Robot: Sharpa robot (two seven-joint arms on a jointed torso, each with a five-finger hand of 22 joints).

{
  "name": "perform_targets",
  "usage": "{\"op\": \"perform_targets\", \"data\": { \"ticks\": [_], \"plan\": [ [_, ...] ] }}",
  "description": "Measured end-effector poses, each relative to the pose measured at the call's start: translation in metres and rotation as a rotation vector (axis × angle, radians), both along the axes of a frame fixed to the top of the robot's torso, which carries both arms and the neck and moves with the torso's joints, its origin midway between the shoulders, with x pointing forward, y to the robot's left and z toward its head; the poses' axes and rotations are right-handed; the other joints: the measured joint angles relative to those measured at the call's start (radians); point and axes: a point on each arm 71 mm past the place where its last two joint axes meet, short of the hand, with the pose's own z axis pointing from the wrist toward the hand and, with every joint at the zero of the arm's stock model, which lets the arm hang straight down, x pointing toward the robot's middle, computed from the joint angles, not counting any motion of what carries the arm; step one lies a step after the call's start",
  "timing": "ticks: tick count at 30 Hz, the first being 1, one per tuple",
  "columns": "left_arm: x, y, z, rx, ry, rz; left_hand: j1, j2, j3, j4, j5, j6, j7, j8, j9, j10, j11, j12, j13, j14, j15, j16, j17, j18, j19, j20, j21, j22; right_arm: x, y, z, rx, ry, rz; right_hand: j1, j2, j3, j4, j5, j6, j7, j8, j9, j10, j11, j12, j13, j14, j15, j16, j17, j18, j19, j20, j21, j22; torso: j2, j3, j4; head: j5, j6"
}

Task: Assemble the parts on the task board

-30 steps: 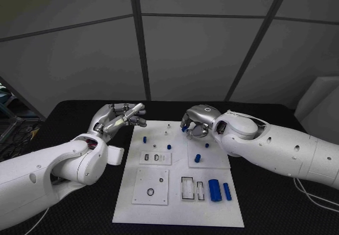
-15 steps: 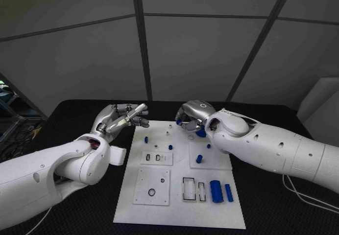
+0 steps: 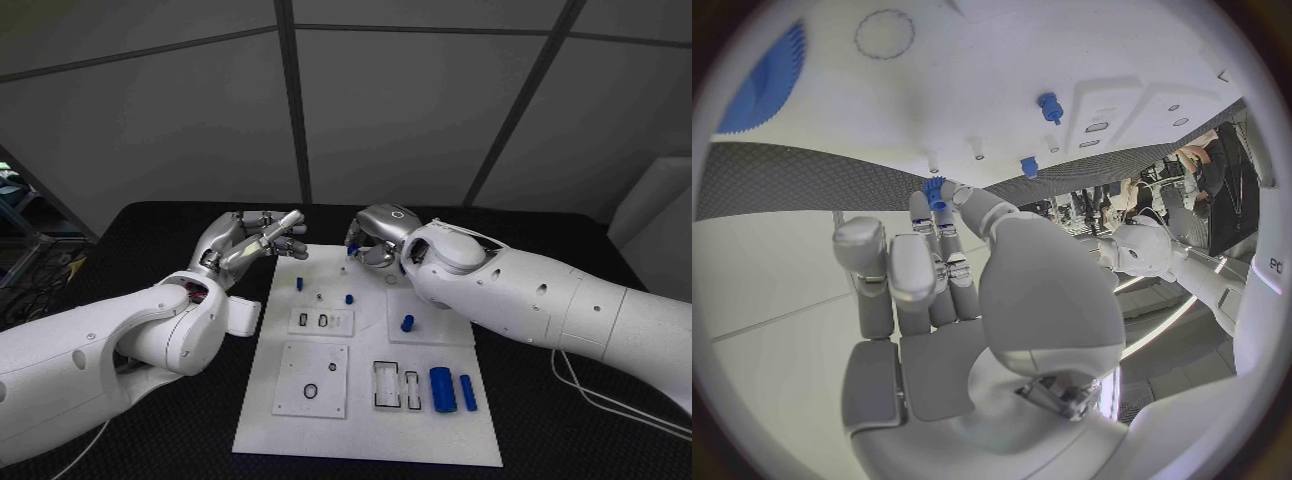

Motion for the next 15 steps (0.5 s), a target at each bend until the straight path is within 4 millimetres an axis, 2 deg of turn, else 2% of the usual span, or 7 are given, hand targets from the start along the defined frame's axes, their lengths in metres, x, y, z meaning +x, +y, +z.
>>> {"op": "perform_targets", "data": {
  "ticks": [15],
  "plan": [
    [0.0002, -0.0011, 0.0, -0.001, 0.001, -0.006, 0.0, 0.0, 0.0, 0.0, 0.0, 0.0, 0.0, -0.004, 0.0, 0.0, 0.0, -0.004, 0.0, 0.0, 0.0, -0.005, 0.001, 0.0, 0.0, 0.0, 0.0, 0.0, 0.0046, 0.0094, -0.0054, -0.034, 0.038, 0.007, -0.004, -0.004, 0.003, 0.003, -0.002, -0.001, -0.001, -0.003, -0.003, 0.003, -0.003, -0.002, -0.001, 0.0, 0.0, 0.004, 0.001, 0.0, 0.0, 0.0, 0.0, 0.002, 0.001, 0.0006, -0.0017, 0.002, 0.001]
  ]
}}
